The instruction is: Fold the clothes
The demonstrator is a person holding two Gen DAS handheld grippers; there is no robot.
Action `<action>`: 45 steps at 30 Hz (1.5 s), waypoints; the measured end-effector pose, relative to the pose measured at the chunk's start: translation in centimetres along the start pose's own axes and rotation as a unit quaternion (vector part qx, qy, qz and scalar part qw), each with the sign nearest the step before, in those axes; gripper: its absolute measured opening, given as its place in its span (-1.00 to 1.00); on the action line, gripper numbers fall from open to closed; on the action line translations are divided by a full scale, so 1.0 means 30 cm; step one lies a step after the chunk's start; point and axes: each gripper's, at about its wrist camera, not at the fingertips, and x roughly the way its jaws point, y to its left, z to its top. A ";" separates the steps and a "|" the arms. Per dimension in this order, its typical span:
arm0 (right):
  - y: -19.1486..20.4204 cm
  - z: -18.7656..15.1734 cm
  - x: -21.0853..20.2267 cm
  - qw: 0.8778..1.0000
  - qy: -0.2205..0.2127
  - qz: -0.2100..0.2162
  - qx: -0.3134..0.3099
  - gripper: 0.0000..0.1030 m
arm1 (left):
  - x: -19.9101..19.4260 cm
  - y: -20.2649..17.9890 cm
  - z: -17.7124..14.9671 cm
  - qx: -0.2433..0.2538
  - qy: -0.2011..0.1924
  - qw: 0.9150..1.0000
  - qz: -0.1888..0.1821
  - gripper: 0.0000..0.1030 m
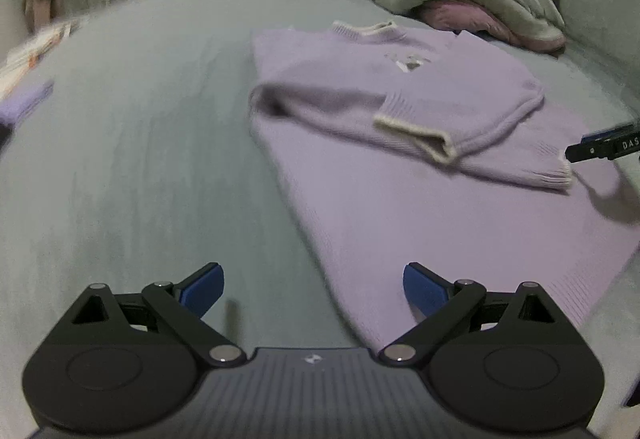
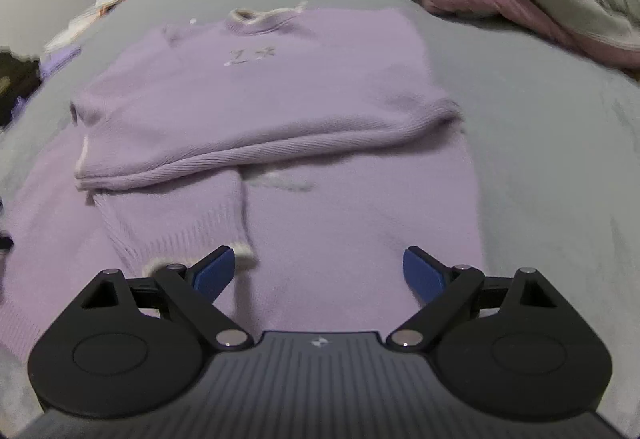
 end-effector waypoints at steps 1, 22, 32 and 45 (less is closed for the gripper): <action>-0.028 -0.014 -0.024 1.000 -0.003 0.015 0.019 0.78 | -0.004 0.027 -0.024 -0.036 0.008 0.999 -0.030 0.89; -0.268 -0.308 -0.163 0.972 0.014 0.154 0.179 0.80 | 0.103 -0.230 -0.079 -0.004 -0.068 0.994 -0.084 0.70; -0.194 -0.290 -0.179 0.975 -0.002 0.156 0.156 -0.63 | 0.067 -0.092 -0.019 -0.124 -0.058 0.984 -0.112 -0.63; -0.191 -0.280 -0.171 0.979 0.008 0.130 0.155 -0.43 | 0.054 -0.239 -0.030 0.022 -0.044 0.999 0.007 -0.69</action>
